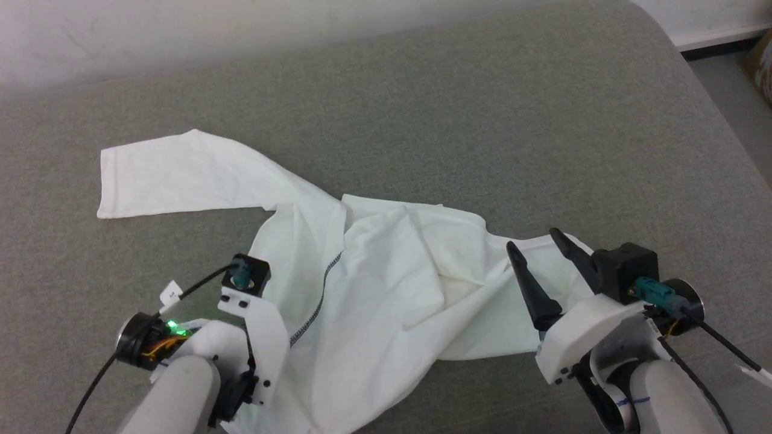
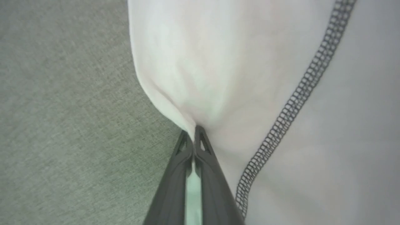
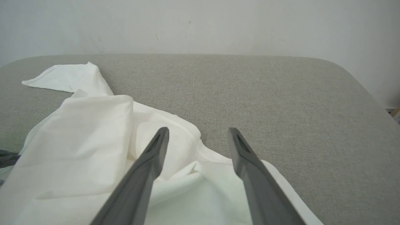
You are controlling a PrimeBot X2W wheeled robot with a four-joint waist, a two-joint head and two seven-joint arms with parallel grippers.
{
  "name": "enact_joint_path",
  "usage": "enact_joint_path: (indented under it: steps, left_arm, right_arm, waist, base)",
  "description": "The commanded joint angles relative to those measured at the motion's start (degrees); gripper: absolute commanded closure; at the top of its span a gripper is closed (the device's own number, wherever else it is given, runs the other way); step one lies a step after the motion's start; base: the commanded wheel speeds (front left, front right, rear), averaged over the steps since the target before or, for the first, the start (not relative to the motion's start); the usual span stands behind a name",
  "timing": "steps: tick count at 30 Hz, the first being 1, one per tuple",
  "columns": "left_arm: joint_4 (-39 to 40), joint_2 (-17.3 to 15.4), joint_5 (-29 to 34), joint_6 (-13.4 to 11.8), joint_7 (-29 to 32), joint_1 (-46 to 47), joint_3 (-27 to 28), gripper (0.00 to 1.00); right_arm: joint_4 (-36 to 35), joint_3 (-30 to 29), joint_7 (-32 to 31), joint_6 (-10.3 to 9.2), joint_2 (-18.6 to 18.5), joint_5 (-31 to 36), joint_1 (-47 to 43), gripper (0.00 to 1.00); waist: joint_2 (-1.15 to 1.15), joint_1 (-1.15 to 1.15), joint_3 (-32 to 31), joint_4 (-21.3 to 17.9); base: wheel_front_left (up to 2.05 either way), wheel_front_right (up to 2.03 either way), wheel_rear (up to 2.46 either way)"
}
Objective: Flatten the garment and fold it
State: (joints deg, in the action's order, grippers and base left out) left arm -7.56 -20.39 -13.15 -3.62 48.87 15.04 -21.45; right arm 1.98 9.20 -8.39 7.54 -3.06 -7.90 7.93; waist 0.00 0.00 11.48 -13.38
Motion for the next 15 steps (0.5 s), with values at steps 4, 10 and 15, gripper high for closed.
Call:
enact_joint_path:
  steps: [4,10,15]
  left_arm:
    - [0.2,-0.4,2.9,-4.1,-9.7,-1.6,1.5,1.0]
    - [2.5,-3.4,4.3,-10.5,-17.8,-3.0,8.0,1.0]
    - [0.2,-5.7,3.7,-14.6,-20.5,-6.1,13.3,1.0]
  right_arm:
    - [0.7,-0.4,-0.5,-0.05,0.2,-0.6,-0.5,0.0]
    - [1.1,-0.9,-1.7,-0.05,0.2,-1.0,-0.8,0.0]
    - [1.0,-1.0,-2.6,-0.05,0.2,-1.3,-0.6,0.0]
  waist:
    - [0.0,0.0,-2.0,1.7]
    - [0.0,0.0,-3.7,3.3]
    - [0.0,0.0,-3.5,4.0]
  base:
    - [0.0,0.0,0.0]
    - [0.0,0.0,0.0]
    - [0.0,0.0,0.0]
